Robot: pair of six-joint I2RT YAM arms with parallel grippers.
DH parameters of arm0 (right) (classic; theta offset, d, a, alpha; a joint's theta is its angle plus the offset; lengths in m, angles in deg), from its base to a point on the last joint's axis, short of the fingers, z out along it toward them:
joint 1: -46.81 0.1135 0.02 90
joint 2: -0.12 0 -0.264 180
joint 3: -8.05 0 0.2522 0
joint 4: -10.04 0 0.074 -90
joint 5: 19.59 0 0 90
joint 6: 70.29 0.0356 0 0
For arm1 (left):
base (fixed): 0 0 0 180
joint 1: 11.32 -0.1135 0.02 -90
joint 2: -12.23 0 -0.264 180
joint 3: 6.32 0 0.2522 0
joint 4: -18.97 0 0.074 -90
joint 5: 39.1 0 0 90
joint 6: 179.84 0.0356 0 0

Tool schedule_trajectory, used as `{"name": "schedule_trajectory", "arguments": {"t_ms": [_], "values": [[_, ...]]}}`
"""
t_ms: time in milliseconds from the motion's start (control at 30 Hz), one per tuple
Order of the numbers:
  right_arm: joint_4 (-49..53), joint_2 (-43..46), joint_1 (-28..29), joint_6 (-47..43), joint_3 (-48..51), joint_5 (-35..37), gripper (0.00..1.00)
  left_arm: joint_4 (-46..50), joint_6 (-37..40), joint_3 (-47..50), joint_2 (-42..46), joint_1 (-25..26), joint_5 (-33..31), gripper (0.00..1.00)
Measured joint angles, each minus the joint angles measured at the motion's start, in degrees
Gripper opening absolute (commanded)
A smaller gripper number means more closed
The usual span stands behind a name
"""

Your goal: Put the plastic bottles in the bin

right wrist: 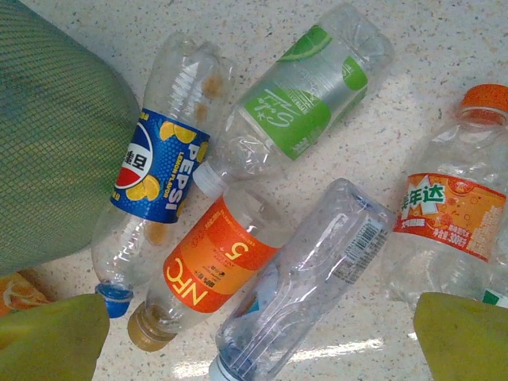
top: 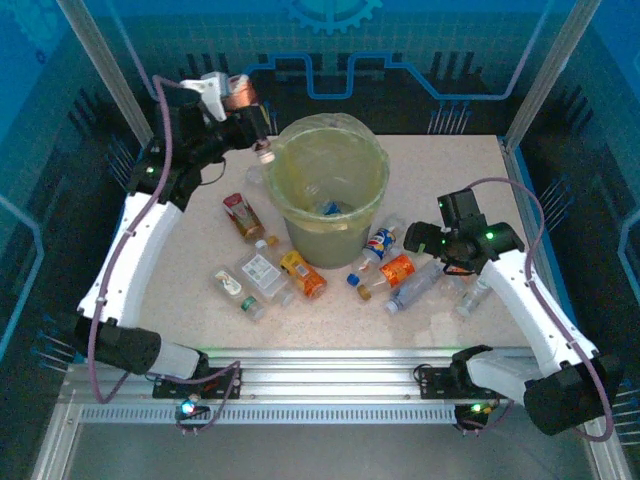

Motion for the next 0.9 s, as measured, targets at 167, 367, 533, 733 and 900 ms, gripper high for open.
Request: {"name": "schedule_trajectory", "arguments": {"t_ms": [167,367,533,733,900], "values": [[0.3,2.2,0.0,1.0,0.8,1.0,1.0,-0.8,4.7,-2.0,-4.5,5.5,1.6,0.27],[1.2,5.1,0.0,2.5,2.5,2.4,1.0,-0.5,11.3,-4.1,-9.6,10.7,3.4,0.27],[2.4,7.0,0.0,3.4,4.3,3.7,1.0,2.7,16.7,-8.7,-14.4,13.5,4.2,0.27],[4.3,7.3,0.0,3.9,4.3,5.6,1.0,7.2,23.0,-10.5,-18.3,16.7,2.2,0.27],[5.6,8.2,0.0,4.2,4.5,7.3,1.0,10.5,26.4,-10.5,-20.7,17.4,0.3,0.27]]}}
